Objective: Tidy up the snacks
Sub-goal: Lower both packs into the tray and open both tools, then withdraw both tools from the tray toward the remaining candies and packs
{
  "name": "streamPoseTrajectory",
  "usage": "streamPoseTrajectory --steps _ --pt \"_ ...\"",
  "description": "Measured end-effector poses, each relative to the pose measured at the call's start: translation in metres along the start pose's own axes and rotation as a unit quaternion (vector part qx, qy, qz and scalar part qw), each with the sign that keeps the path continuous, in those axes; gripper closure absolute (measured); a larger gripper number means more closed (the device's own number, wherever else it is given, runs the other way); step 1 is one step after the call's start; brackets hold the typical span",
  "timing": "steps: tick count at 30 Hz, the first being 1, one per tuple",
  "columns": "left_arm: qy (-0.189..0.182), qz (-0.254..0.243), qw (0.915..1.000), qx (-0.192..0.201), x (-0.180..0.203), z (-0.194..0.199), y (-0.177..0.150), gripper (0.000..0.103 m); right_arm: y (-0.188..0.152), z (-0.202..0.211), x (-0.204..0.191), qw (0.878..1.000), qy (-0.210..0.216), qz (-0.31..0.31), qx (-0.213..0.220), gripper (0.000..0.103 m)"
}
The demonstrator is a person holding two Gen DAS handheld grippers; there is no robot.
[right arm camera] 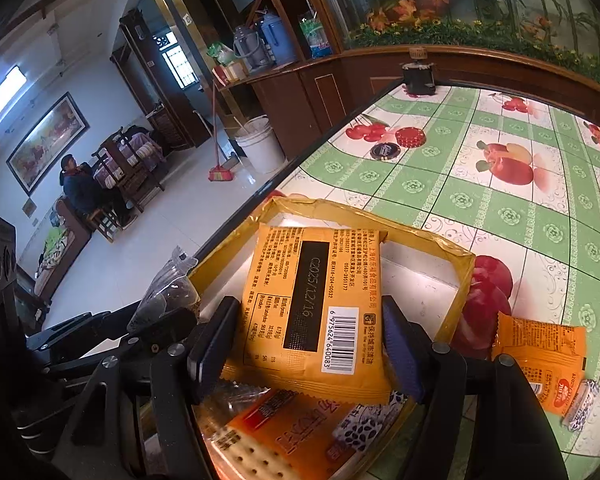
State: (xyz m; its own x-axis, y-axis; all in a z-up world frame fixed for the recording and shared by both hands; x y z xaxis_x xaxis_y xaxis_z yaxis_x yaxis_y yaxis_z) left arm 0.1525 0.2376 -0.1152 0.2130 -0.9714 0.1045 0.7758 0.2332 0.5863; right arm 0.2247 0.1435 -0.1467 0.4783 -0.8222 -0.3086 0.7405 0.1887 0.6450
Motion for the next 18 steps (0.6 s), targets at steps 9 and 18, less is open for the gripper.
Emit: streamPoseTrajectory --steps 9,18 --pt "0.015 -0.002 0.9996 0.022 -0.001 0.019 -0.001 0.036 -0.004 0.018 0.013 1.000 -0.008 -0.018 0.011 0.032" --pt "0.014 -0.034 0.9981 0.050 0.031 0.046 0.000 0.027 -0.024 0.080 0.050 0.996 -0.016 -0.066 0.048 0.027"
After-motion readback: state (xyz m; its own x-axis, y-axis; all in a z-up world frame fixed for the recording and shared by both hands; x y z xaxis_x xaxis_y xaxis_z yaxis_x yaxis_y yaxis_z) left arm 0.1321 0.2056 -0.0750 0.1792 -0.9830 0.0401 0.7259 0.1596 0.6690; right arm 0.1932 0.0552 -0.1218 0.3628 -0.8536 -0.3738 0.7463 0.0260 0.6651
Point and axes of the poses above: each gripper's, at about its wrist camera, not at the fingertips, and z roughly against the way its jaws point, x to its right, y to its top, the point moved 10 cm from there along -z, roughly the way its jaws point
